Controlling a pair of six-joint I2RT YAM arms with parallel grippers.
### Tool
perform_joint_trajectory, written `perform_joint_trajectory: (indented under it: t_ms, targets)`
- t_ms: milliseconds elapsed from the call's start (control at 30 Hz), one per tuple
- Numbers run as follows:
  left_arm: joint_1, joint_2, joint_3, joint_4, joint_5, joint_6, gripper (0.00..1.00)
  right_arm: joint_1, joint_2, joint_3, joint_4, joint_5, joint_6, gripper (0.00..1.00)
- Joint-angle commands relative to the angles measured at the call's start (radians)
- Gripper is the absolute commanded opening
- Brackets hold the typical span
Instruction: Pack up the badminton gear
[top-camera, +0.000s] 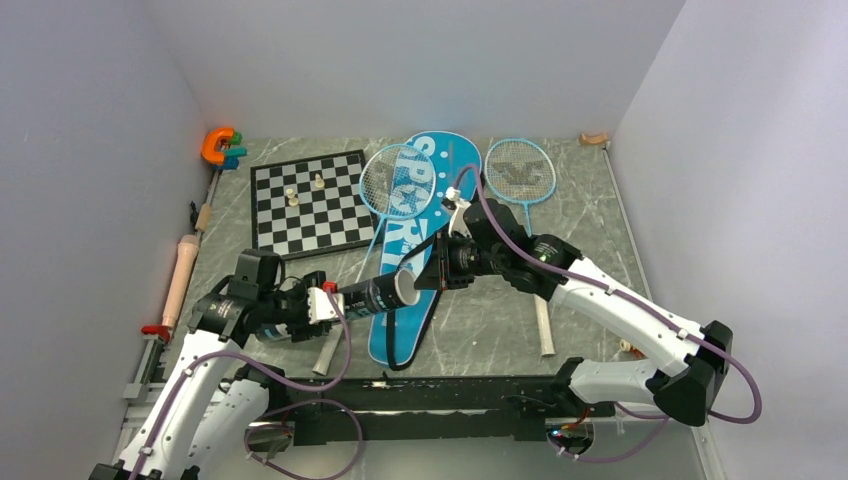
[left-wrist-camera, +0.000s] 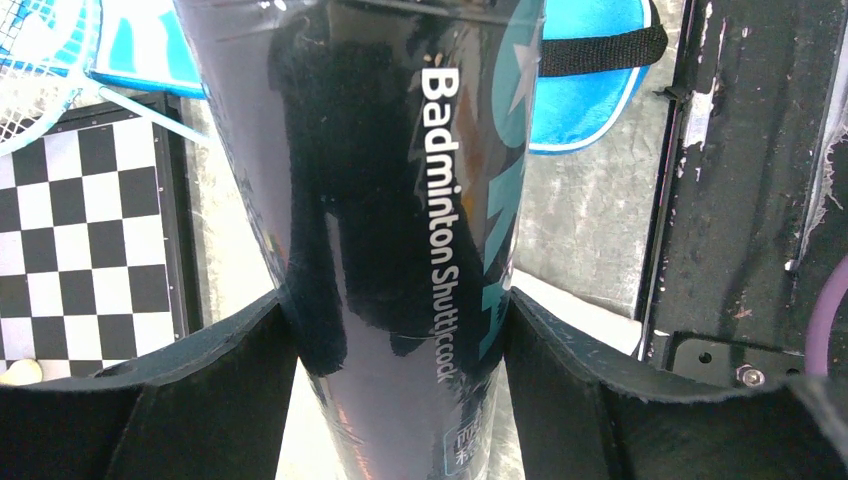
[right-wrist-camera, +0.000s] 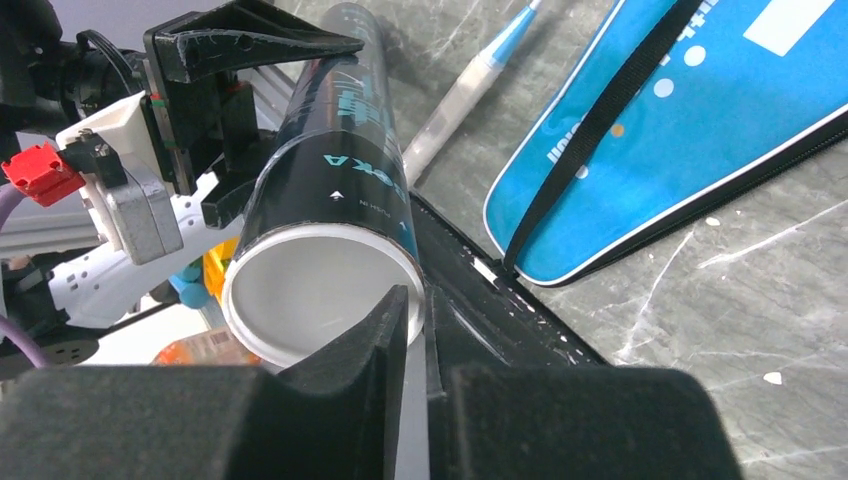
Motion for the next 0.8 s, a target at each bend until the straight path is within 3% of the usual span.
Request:
perform_joint_trajectory:
  t_ms: [0, 300, 767]
  targets:
    - [-0.012, 0.004, 0.028, 0.033, 0.069, -0.017, 0.04, 0.02, -0.003, 0.047, 0.036, 0.045, 0.01, 0.18]
    - [-0.013, 0.01, 0.042, 0.03, 0.078, -0.033, 0.05, 0.042, 0.027, 0.111, -0.019, 0.111, -0.002, 0.43]
    - [-0.013, 0.013, 0.053, 0.042, 0.099, -0.075, 0.05, 0.101, 0.01, 0.209, -0.175, 0.343, -0.009, 0.53]
